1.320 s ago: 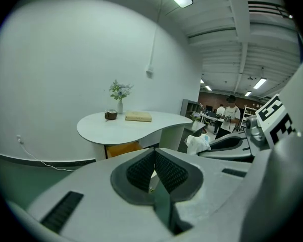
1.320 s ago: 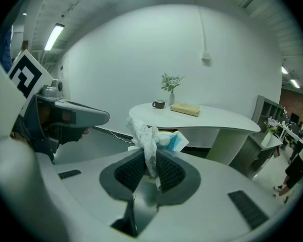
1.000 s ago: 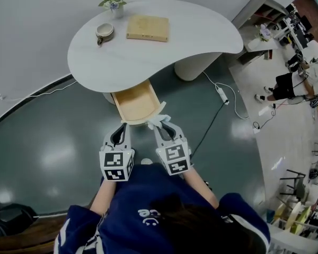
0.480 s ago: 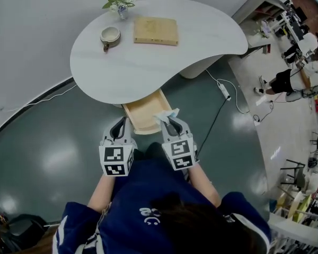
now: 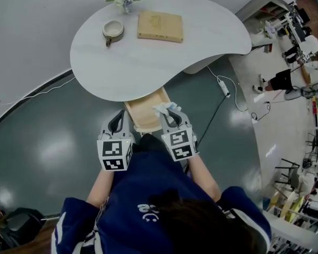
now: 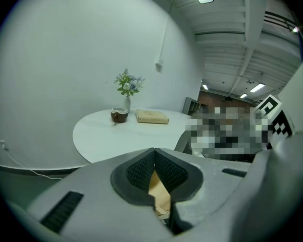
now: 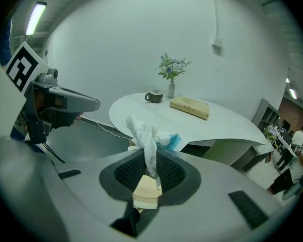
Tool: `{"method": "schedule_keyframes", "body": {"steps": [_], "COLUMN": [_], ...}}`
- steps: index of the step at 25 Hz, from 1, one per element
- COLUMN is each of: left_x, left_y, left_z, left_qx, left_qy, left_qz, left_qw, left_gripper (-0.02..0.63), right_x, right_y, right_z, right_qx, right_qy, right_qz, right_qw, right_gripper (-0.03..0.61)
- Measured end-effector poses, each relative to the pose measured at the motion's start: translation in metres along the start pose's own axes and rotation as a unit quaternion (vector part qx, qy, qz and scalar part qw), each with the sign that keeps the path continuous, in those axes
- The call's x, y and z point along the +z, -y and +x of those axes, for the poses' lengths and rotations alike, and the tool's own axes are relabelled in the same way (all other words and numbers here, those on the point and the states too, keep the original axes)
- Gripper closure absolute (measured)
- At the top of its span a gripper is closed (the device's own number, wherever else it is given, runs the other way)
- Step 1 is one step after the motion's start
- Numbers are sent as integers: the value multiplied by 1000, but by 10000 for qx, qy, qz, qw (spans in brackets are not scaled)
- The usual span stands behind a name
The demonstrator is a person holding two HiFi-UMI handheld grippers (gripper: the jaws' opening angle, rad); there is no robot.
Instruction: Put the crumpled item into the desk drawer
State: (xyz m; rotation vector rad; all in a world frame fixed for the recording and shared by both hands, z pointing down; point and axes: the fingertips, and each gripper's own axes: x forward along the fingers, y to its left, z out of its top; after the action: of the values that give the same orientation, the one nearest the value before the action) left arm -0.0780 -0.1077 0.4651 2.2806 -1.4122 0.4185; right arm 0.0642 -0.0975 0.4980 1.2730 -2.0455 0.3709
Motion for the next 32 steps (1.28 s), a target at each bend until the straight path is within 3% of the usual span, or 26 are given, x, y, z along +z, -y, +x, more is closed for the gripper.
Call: {"method": "schedule_keyframes", "body": {"steps": [11, 17, 24, 32], "left_x": [9, 11, 7, 16], "left_y": [-20, -28, -22, -24], "left_z": [7, 5, 1, -4], "left_qx": [450, 757, 776, 1108], "left_qy": [-10, -35, -91, 60], "left_qz": [-199, -241, -153, -124], "left_qw": [9988, 9968, 9968, 9937], "left_gripper": [611, 611, 611, 609], "right_x": [-7, -30, -45, -70], "right_y": [0, -2, -5, -10], "right_z": [47, 72, 97, 119], "right_qx": [720, 1121, 1446, 1766], "right_qy": [-669, -1128, -1478, -1900], "right_qz": [-645, -827, -1152, -1590], "right_qw": [9931, 9838, 9716, 9526], "right_gripper": [509, 509, 509, 509]}}
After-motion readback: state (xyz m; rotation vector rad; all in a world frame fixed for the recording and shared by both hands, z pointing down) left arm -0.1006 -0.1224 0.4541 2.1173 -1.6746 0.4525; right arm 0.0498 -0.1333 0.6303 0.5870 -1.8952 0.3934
